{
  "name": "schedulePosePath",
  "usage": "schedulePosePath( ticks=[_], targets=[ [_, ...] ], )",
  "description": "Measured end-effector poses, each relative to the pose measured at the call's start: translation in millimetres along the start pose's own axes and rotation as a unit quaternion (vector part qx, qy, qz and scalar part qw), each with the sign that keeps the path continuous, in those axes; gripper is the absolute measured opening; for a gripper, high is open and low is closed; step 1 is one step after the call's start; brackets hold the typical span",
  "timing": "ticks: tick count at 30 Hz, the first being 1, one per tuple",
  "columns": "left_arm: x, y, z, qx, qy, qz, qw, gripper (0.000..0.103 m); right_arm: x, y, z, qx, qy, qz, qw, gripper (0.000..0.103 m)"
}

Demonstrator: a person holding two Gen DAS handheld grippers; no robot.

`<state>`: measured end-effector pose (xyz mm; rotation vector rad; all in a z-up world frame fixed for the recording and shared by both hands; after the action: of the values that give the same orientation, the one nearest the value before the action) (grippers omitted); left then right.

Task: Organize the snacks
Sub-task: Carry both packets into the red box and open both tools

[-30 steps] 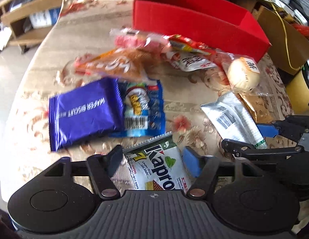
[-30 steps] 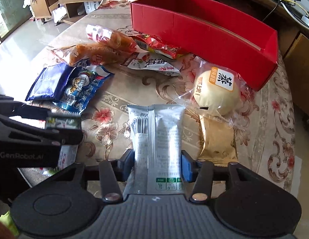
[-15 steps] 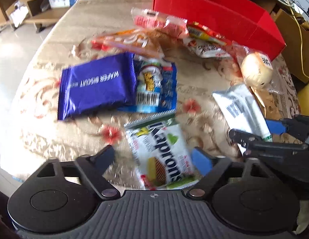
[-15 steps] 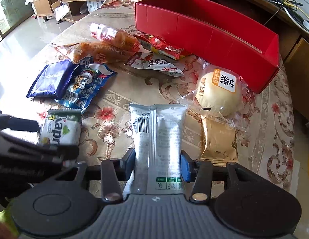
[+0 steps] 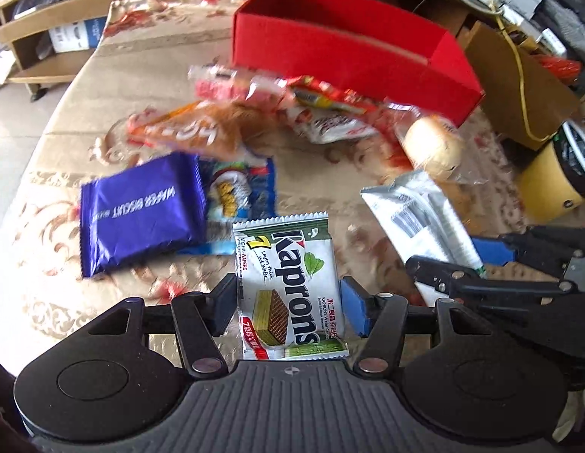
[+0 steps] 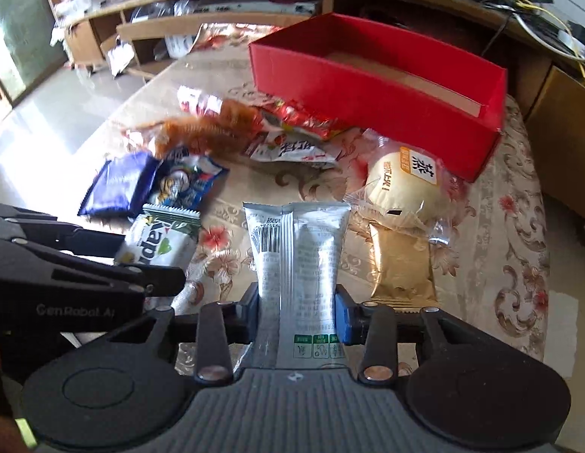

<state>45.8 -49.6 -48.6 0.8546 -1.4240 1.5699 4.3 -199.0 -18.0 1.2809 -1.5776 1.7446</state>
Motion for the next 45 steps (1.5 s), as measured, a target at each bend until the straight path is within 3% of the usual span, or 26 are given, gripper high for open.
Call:
schedulePosePath(
  ticks=[20, 34, 45],
  targets=[
    [11, -54, 14, -0.001, 0.071, 0.036, 0.9968, 0.065, 30, -31, 22, -0.071, -0.039, 0.058, 0.995, 0.034],
    [7, -127, 38, -0.011, 0.101, 0.081, 0.9915, 0.065, 34, -97, 66, -0.118, -0.030, 0.108, 0.987, 0.034],
    [-28, -201, 46, -0.011, 0.089, 0.104, 0.9905, 0.065, -10, -164, 117, -0.143, 0.008, 0.113, 0.983, 0.034]
  ],
)
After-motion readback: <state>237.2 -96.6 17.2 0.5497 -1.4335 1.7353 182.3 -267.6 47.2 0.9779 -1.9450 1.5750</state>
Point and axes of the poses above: each gripper's, at about its wrist camera, not at the fingertips, and x roughly against the way its jaws point, z to its right, y to its underside, the point moved 3 cm from there along -x, roughly the way its jaws point, and after that the axes turned 1 degree about -y, right-handed, at the moved point
